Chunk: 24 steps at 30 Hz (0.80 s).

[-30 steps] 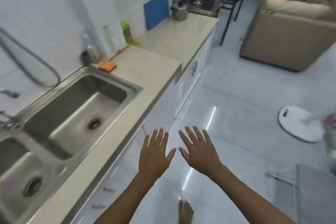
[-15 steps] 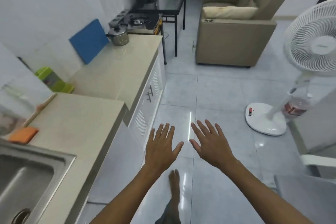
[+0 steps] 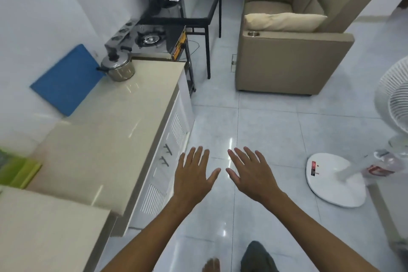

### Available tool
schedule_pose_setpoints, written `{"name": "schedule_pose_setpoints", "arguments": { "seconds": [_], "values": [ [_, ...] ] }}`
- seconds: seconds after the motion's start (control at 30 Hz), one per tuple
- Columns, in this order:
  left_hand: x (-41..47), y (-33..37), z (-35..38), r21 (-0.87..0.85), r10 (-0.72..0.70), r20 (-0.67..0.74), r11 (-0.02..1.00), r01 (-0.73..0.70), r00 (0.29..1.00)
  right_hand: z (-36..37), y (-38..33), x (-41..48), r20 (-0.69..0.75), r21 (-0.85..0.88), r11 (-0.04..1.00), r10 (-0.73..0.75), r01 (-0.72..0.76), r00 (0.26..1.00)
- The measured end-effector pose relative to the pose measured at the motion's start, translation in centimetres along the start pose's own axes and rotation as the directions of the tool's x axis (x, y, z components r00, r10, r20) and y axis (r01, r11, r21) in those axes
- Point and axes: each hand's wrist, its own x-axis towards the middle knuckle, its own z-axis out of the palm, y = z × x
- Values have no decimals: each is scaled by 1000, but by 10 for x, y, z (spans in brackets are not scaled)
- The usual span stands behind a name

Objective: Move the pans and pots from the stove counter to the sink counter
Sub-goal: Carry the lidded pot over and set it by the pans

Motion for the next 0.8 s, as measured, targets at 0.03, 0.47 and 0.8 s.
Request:
{"name": "schedule_pose_setpoints", "arguments": {
  "seconds": [0.03, 0.47, 0.8],
  "values": [
    [27, 1, 5, 4, -2, 12, 1000, 2, 1000, 2, 17, 22, -4, 6, 1000, -4, 4, 1000],
    [320, -4, 19, -39, -380, -33, 925, 379, 924, -23, 184, 364, 39, -32, 945, -323, 325, 945],
    [424, -142, 24, -56, -668, -171, 741, 670, 724, 1, 112, 598, 29, 9, 811, -586, 586, 810]
  ]
}}
